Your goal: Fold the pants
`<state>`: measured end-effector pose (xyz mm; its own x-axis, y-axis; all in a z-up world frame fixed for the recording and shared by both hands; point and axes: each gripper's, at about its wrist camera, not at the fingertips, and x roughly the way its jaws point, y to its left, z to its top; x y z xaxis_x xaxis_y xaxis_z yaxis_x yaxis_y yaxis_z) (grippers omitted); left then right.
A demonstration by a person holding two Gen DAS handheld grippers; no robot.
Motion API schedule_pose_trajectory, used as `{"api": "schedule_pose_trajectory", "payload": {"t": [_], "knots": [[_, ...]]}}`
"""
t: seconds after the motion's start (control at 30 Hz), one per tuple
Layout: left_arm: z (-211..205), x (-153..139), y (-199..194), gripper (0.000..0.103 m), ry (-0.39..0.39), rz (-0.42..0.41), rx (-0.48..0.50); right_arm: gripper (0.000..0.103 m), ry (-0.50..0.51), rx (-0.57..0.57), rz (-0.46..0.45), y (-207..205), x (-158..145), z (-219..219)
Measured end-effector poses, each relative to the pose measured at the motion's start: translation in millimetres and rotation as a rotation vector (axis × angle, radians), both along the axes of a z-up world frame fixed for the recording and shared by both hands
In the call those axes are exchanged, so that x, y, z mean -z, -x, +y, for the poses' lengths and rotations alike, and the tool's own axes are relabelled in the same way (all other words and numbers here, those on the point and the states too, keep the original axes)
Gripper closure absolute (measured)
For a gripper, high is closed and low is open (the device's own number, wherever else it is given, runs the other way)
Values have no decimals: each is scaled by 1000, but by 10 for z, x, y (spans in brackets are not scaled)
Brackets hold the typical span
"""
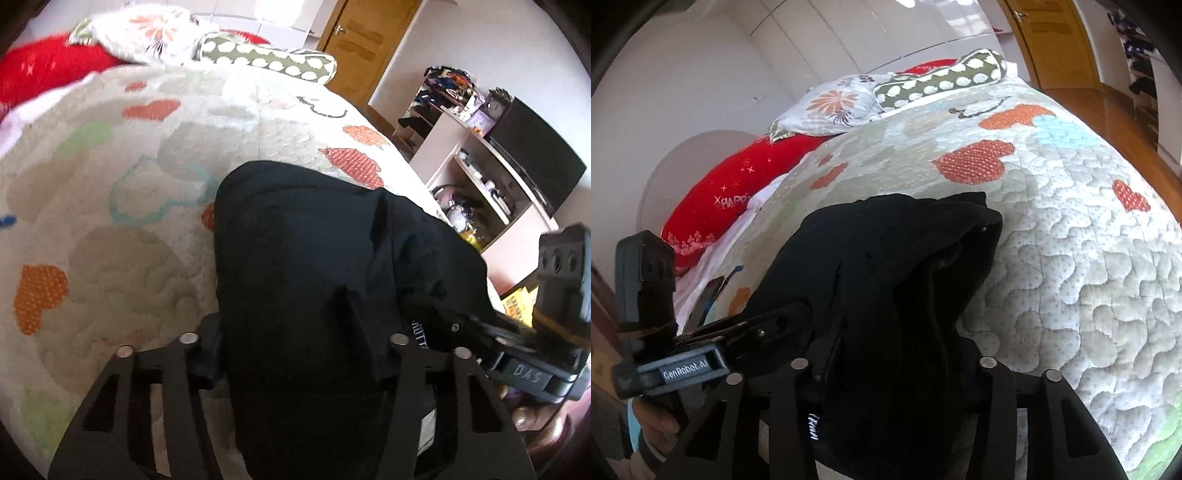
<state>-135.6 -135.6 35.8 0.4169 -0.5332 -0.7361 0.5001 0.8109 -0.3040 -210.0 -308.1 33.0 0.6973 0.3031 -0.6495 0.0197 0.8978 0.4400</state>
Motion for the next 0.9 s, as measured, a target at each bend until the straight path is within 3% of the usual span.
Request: {"api": "schedule_pose_trajectory", "payload": {"t": [0.17, 0.43, 0.6, 0.73, 0.83, 0.87, 0.9], "knots": [[48, -172, -12, 69, 23, -16, 6, 66, -9, -25, -38, 23, -158, 41], [154, -535, -268, 70, 15, -112, -21, 66, 1, -52, -98, -273, -439, 206], [301, -658, -588, 70, -4, -158, -69, 66, 7, -77, -129, -669, -589, 379], [431, -546, -884, 70, -17, -133, -105, 66, 18, -92, -118, -987, -524, 512], [509, -256, -1158, 70, -54, -67, -129, 66, -3, -84, -66, -1267, -286, 548], [530, -170, -1211, 67, -61, -41, -142, 66, -11, -82, -21, -1365, -152, 549], [590, -51, -1286, 58, -58, -1, -164, 65, -2, -77, 18, -1421, -48, 549]]}}
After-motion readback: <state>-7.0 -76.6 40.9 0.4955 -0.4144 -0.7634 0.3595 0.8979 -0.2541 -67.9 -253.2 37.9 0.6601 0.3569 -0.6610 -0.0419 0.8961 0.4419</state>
